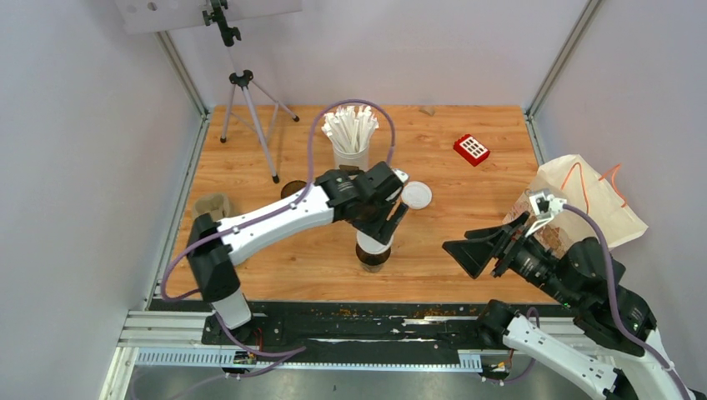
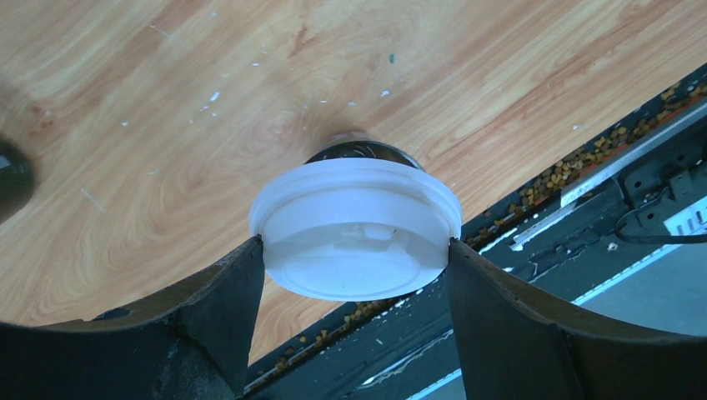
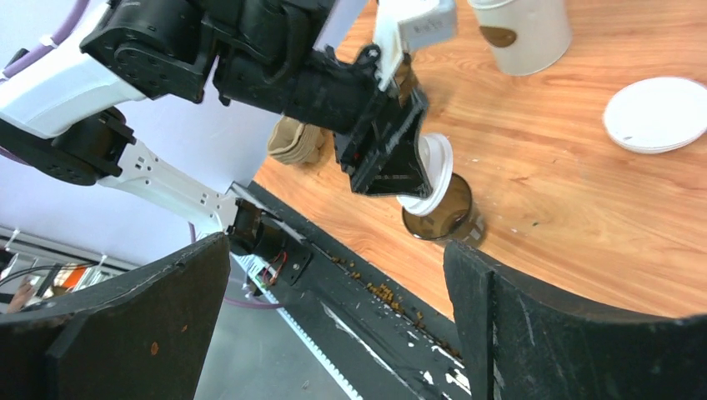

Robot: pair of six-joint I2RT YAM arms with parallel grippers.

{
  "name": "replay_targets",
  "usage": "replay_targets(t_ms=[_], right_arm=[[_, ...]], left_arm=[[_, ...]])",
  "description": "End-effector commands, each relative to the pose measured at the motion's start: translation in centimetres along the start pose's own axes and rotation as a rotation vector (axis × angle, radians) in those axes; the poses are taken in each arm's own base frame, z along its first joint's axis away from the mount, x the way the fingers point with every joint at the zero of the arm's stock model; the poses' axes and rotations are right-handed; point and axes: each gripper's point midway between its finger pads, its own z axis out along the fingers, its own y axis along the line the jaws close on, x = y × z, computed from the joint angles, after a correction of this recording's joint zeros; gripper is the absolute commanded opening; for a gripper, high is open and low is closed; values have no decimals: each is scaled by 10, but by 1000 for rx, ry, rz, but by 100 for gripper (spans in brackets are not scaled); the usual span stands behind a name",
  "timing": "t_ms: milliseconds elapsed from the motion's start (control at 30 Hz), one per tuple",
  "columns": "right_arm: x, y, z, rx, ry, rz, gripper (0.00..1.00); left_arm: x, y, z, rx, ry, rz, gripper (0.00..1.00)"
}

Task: Pack the takeout coffee

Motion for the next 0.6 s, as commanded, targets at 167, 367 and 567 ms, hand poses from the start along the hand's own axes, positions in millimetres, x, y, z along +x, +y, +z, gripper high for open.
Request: replay_targets(t_ms=[167, 367, 567], right_arm=[[-25, -4, -30, 34, -91, -75, 100], [-25, -8, -33, 51, -98, -80, 100], [-26, -10, -32, 58, -109, -79, 100]], left_arm=[[-1, -16, 11, -75, 162, 117, 64], [8, -12, 7, -90, 230, 154, 66], [12, -14, 10, -76, 259, 162, 69]])
